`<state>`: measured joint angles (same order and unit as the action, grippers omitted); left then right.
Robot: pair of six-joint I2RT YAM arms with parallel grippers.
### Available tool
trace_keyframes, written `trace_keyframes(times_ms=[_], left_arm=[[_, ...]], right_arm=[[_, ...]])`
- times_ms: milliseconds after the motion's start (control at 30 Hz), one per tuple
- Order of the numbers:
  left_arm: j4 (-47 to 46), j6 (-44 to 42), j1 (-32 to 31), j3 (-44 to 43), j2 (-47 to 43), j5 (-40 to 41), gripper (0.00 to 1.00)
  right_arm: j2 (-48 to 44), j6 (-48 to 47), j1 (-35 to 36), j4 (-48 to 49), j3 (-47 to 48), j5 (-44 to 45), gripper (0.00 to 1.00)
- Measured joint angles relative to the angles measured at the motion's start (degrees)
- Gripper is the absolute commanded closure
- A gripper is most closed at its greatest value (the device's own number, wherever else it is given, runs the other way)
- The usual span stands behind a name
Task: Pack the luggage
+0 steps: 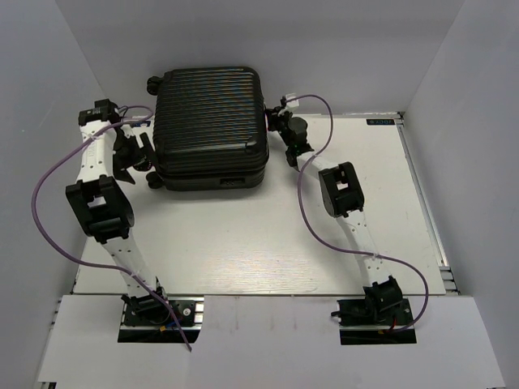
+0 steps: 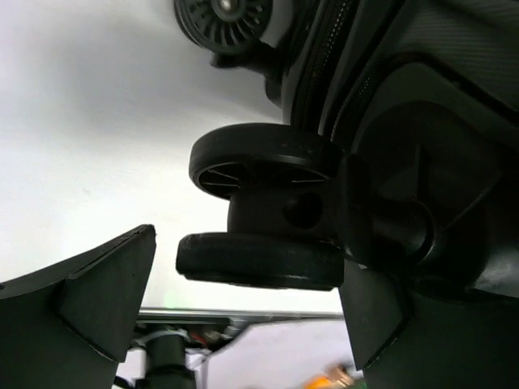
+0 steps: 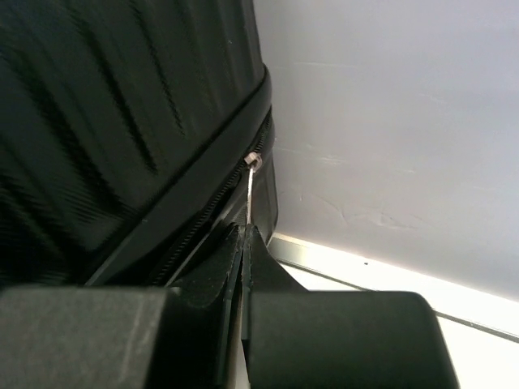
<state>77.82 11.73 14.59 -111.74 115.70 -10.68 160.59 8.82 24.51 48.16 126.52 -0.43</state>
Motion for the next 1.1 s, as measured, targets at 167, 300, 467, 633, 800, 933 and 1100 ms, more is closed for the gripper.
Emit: trace_keyframes(times_ms=[167,300,467,633,800,933,1100], left_arm=[[2.4,-2.0,-1.5,-3.7,2.0,1.4,0.15],[2.8,-1.7,-1.7,-3.8,1.9,2.3,0.00],[-3.8,-3.5,-4.9,1.8,-3.5,12.9,0.00],[-13.9,-6.9,-9.9,10.5,-11.0,23.9,0.00],[-31.1,-7.2,-11.8,26.7,-21.8,25.8,0.00],[-31.7,-8.3,-12.7,26.1,-21.6,28.2,0.01],[-30.6,-8.0,-10.8,24.5,-21.3,17.9,0.01]], right_arm=[[-4.9,-0.2,0.0,0.4,-7.3,-1.0,1.00],[-7.9,-0.7,0.0,0.9,-11.9,-1.5,1.00],[-9.4,-1.5,0.0,-0.5,-13.0,-2.3,1.00],[-9.6,-1.7,-0.1,-0.8,-13.5,-2.8,1.00],[-10.8,-1.8,-0.2,-1.2,-15.2,-2.7,1.00],[-11.3,-2.0,-0.3,-1.4,-15.7,-2.7,1.00],[-11.3,-3.3,-0.4,-2.1,-15.8,-2.2,1.00]])
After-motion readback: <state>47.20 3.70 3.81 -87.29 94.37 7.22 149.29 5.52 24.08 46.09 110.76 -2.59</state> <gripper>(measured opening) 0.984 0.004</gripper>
